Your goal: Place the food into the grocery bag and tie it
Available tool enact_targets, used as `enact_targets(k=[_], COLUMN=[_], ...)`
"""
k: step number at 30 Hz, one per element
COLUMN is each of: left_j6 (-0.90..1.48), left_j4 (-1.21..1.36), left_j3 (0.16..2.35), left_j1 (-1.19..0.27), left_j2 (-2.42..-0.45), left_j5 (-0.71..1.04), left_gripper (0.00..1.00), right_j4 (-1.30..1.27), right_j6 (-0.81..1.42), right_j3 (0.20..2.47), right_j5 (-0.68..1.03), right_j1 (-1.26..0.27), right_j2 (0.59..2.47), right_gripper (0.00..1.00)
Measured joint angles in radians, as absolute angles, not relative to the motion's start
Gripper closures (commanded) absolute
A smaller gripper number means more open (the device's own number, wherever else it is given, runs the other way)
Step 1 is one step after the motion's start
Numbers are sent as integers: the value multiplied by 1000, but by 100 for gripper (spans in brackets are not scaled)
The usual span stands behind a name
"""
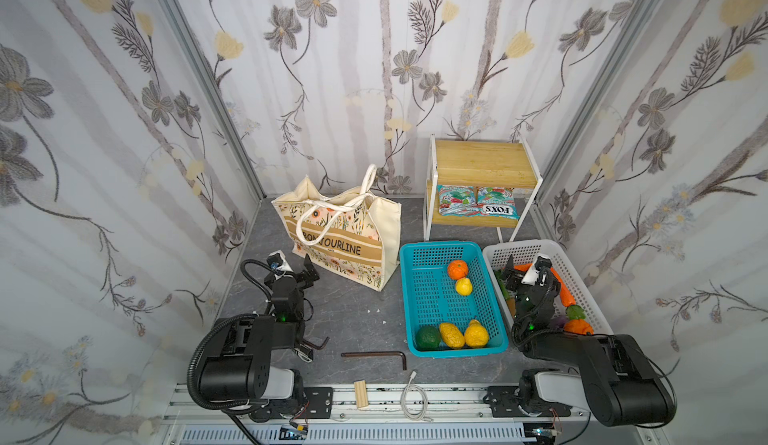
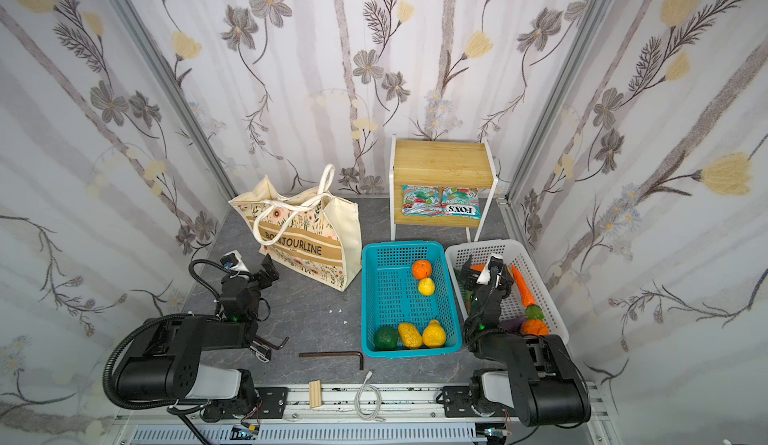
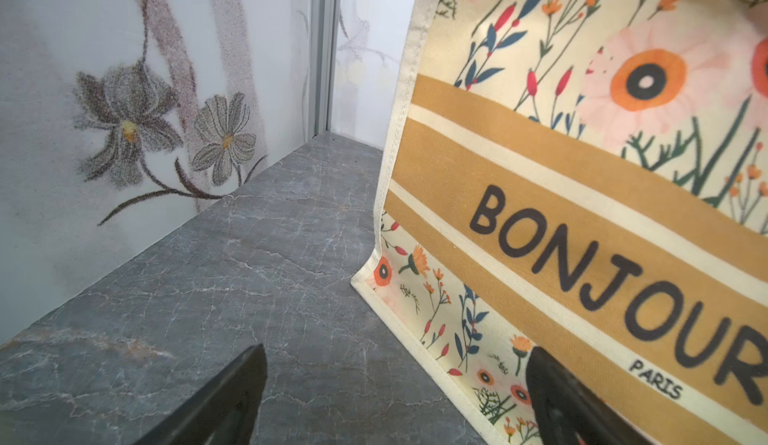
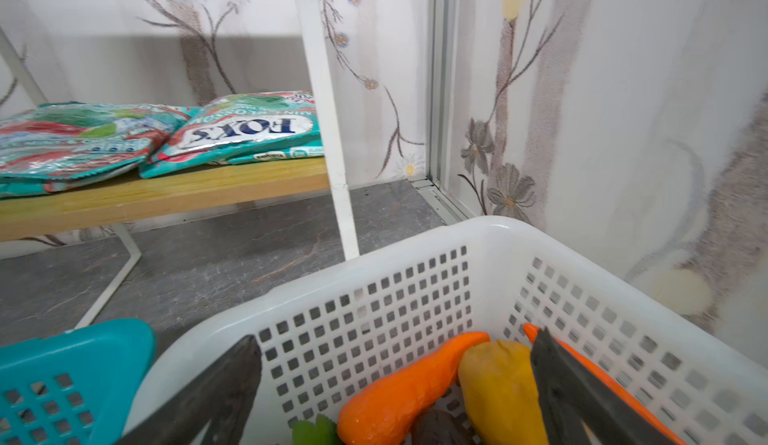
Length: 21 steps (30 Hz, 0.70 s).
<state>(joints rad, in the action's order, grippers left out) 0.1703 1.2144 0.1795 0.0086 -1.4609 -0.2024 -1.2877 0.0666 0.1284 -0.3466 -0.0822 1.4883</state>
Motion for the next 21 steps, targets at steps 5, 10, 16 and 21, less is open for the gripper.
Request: enact_targets(k=[5, 10, 16, 21], left_j6=[119, 83, 75, 75], left_j4=[1274, 1289, 1289, 1289], left_j3=[211, 236, 237, 235], left_j1=[-7, -17, -41, -49], left_j2=[-1573, -1582, -1583, -1583], left_j5=[-109, -78, -130, -184], left_gripper=[0, 0, 0, 0], right_j4=[-1298, -1300, -1304, -1304], right_j6=[70, 70, 70, 70], right_j3=[186, 184, 184, 186], right_j5=[-321, -320, -320, -320], right_j1=[-64, -65, -65, -65], right_j2=[1502, 1502, 1503, 1506], right_gripper=[0, 0, 0, 0])
